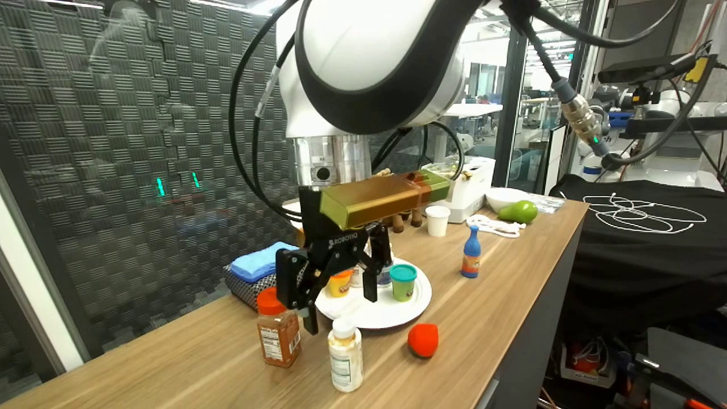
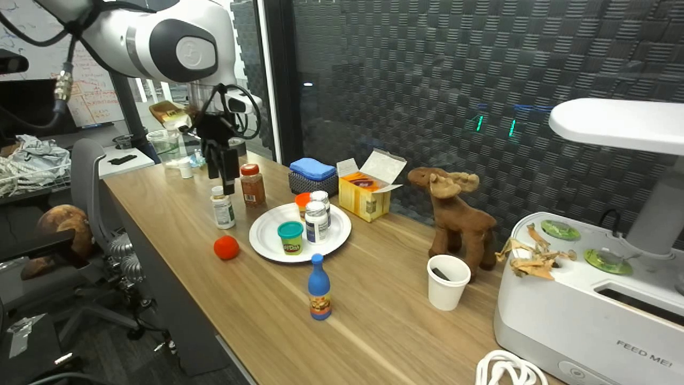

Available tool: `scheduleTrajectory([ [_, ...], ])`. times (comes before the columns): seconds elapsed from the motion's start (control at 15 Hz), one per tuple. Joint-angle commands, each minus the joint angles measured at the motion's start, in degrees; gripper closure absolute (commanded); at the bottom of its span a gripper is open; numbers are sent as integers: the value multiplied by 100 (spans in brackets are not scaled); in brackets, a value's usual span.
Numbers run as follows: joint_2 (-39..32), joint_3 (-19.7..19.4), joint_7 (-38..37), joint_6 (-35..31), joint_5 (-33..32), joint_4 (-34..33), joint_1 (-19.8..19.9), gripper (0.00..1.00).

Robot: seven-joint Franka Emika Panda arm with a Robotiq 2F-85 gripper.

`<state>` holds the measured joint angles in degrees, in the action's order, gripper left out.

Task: Put all the objects surrounding the plate on the plate.

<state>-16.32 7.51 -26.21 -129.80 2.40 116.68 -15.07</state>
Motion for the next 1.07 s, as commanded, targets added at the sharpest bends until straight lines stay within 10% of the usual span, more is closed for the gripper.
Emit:
scheduleTrajectory([
  [0.0, 38, 16, -7, -26, -132, 11, -71, 0],
  [0.67, 56, 17, 64, -92, -112, 36, -85, 88],
  [1.0, 86, 13, 56, -110, -81, 26, -70, 85],
])
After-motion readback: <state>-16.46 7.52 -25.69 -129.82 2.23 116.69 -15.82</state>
